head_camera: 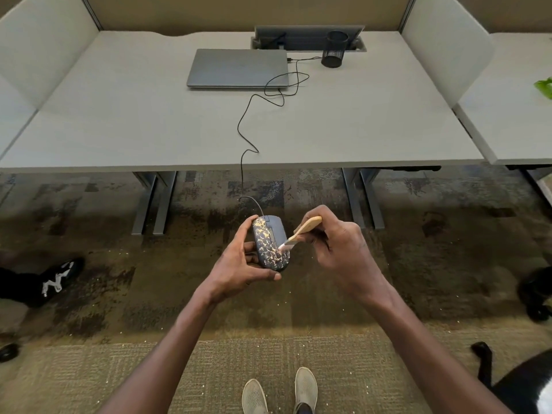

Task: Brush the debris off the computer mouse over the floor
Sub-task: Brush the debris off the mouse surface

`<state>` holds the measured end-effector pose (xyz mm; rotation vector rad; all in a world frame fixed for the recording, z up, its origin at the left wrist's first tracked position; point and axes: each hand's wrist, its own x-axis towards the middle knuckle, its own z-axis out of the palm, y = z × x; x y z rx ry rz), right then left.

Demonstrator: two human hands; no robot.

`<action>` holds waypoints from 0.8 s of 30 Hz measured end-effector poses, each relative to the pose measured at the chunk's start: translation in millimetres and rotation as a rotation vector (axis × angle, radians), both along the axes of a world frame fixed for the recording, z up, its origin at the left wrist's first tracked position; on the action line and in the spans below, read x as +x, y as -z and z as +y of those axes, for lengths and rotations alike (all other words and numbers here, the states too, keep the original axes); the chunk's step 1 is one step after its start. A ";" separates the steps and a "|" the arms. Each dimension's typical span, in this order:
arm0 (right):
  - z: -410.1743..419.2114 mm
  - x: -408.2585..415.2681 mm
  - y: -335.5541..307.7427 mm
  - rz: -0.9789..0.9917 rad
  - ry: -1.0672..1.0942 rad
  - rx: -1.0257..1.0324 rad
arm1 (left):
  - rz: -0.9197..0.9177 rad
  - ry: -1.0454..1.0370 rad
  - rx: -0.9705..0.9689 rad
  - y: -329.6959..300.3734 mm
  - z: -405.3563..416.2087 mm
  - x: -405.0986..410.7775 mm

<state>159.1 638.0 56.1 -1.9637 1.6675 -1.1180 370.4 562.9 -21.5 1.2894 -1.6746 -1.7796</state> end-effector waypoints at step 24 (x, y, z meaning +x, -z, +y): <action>-5.9 -10.9 3.6 -0.198 0.196 0.017 | -0.041 -0.038 -0.066 -0.8 -13.3 -19.2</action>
